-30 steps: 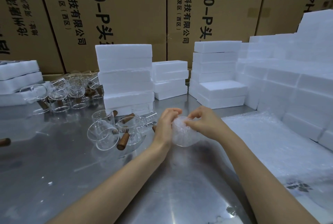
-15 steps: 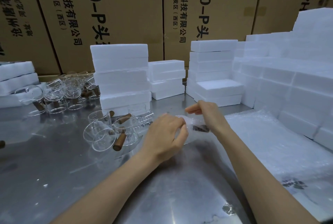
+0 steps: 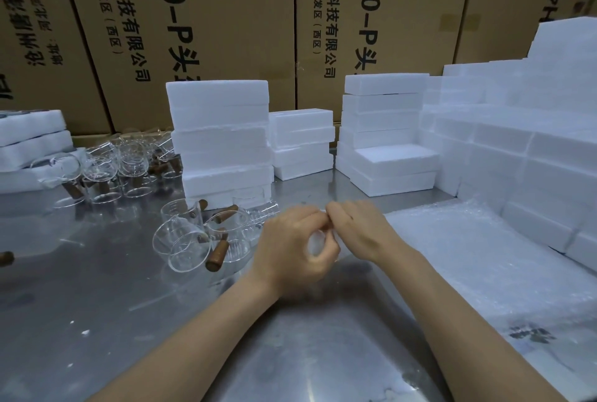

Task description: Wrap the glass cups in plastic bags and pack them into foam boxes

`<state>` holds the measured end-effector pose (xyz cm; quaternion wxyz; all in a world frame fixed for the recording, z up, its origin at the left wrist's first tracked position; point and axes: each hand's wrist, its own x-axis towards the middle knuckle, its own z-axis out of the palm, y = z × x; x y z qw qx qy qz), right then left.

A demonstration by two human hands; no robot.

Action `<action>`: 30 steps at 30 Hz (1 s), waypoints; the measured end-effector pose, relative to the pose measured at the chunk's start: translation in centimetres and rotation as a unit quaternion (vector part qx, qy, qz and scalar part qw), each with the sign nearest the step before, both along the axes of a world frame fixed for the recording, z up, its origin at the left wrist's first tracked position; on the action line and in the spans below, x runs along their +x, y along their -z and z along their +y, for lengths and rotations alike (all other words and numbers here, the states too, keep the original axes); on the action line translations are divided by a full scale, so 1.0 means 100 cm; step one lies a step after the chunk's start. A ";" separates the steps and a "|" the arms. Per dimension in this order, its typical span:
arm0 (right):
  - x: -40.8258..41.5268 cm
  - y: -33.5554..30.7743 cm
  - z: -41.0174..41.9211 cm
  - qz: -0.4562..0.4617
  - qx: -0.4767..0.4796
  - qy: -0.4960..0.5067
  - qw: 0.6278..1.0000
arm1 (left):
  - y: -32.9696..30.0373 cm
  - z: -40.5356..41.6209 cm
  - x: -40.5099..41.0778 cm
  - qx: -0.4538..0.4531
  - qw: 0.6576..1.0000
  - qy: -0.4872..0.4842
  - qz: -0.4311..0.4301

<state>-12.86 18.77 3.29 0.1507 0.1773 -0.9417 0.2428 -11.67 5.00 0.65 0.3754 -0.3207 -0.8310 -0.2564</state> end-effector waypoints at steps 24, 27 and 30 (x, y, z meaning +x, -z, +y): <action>-0.010 0.012 -0.005 0.102 -0.051 0.085 0.990 | -0.032 0.000 -0.009 -0.065 0.964 0.030 -0.258; -0.013 -0.007 0.002 0.086 -0.302 0.123 0.941 | -0.056 -0.002 -0.026 0.161 0.949 0.049 -0.268; -0.037 -0.027 0.010 0.023 -0.466 0.118 0.877 | -0.076 0.007 -0.064 0.249 0.910 0.042 -0.328</action>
